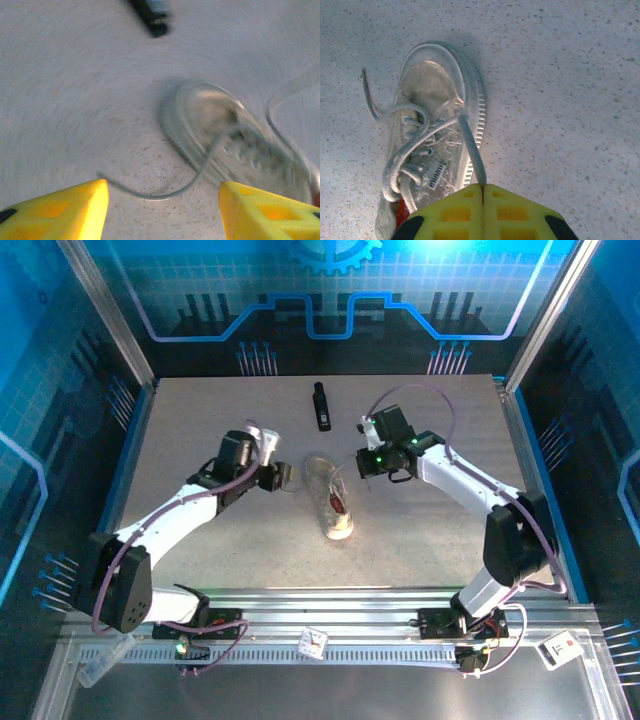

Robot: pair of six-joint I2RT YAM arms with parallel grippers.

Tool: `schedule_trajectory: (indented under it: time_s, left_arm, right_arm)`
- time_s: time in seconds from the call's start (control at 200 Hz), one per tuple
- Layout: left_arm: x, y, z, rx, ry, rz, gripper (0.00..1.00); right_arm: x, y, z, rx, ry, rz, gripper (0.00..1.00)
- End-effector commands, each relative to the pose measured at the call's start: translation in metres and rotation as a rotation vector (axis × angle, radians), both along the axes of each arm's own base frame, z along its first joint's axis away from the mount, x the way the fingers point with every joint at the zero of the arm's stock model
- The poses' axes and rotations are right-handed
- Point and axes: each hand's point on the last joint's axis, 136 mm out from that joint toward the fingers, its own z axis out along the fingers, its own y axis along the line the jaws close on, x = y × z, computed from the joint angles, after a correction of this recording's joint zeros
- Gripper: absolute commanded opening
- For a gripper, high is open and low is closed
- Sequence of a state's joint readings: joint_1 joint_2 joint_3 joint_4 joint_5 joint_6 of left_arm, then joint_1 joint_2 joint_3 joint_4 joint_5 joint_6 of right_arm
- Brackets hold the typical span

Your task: Tie the shoes

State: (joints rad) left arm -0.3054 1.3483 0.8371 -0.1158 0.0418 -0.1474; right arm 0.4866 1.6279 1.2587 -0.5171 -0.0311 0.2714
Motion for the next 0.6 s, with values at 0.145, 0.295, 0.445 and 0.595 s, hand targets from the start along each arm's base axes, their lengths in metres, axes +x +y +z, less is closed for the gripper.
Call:
schedule_trajectory:
  time_s: [0.145,0.295,0.445,0.595]
  left_arm:
    - [-0.024,-0.001,-0.063,-0.607,0.491,0.619,0.53]
    - [-0.019,-0.013,-0.086,-0.670,0.609,0.685,0.51]
    - [-0.016,-0.027,-0.094,-0.704,0.636,0.735,0.46]
    - [-0.013,-0.038,-0.101,-0.707,0.665,0.778,0.46]
  right_arm:
    - [-0.009,0.024,-0.009,-0.019,0.044,0.082,0.00]
    - [-0.015,0.026,-0.013,-0.022,0.054,0.097,0.00]
    - [-0.018,0.022,-0.016,-0.026,0.051,0.091,0.00]
    - [-0.019,0.022,-0.017,-0.025,0.050,0.098,0.00]
